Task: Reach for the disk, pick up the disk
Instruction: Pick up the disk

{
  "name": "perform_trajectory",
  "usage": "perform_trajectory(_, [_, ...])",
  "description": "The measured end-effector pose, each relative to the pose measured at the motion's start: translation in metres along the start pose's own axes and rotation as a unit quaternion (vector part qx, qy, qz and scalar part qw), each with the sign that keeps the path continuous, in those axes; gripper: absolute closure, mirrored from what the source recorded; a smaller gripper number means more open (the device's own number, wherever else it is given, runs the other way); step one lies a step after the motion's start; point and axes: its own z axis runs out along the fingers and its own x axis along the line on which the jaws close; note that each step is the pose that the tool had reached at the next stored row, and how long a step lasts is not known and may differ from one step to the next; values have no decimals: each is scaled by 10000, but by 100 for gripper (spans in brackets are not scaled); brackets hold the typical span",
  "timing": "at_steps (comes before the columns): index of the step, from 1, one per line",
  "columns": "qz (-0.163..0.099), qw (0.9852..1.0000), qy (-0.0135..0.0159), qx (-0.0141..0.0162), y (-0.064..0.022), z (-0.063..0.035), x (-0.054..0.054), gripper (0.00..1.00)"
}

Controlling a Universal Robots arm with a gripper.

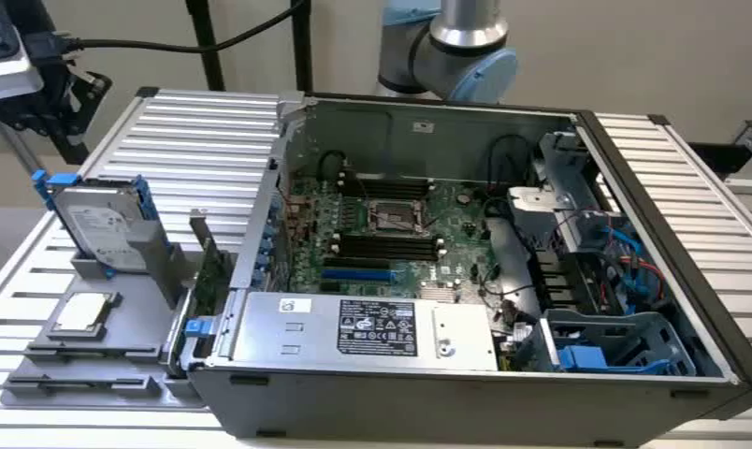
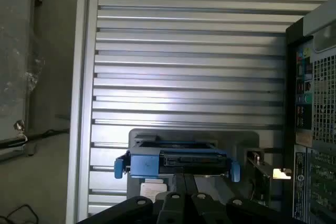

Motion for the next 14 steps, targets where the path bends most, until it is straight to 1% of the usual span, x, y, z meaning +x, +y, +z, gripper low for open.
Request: perform_trajectory(14, [0, 10000, 1, 1, 0, -1, 8, 89])
